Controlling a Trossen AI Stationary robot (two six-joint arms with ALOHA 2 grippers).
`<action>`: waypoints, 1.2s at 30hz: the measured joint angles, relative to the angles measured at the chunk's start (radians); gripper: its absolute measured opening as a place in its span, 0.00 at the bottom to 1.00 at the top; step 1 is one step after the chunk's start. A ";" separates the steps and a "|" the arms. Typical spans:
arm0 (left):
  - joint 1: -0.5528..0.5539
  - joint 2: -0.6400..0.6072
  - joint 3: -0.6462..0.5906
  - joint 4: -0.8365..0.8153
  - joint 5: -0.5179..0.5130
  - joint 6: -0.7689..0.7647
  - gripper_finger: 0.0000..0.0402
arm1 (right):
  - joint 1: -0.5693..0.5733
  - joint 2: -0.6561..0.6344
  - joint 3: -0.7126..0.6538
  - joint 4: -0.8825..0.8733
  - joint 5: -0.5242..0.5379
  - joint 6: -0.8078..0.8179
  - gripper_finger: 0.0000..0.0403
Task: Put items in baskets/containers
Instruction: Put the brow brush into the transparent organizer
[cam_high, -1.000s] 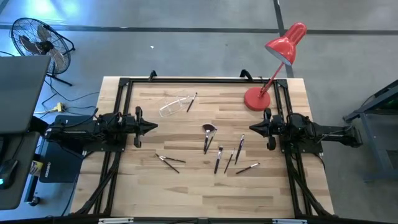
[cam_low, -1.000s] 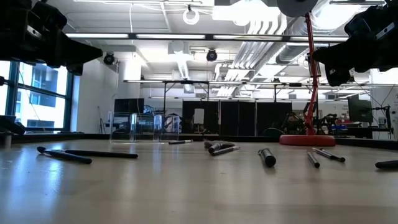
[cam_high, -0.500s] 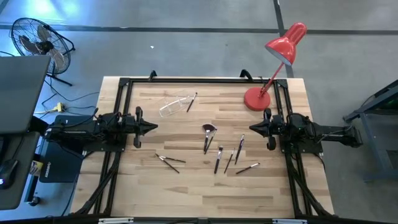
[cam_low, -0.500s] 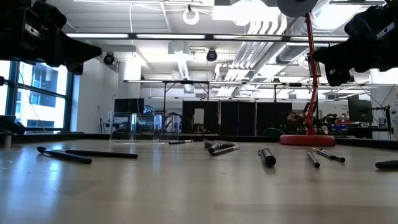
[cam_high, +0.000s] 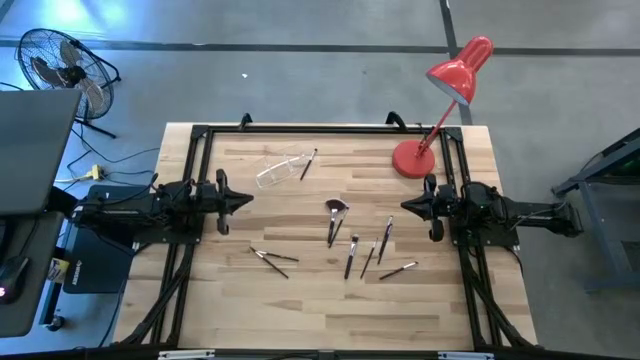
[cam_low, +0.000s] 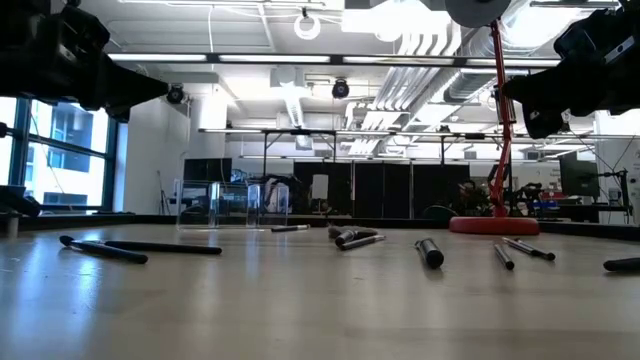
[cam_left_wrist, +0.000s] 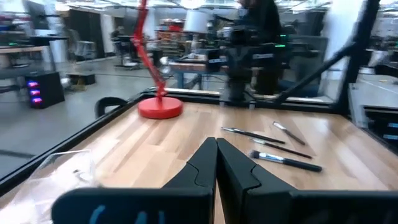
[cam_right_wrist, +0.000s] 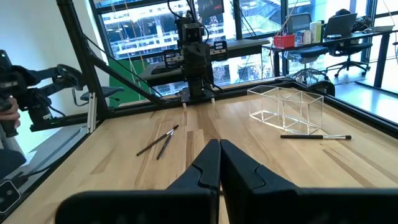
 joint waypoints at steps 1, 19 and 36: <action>0.000 0.005 0.013 0.001 -0.036 0.017 0.00 | 0.000 0.000 0.000 0.000 0.000 0.000 0.00; 0.000 0.473 0.563 -0.137 -0.234 -0.042 0.00 | 0.000 0.000 0.000 0.000 0.000 0.000 0.00; -0.032 1.331 1.281 -0.804 -0.180 -0.876 0.00 | 0.000 0.000 0.000 0.000 0.000 0.000 0.00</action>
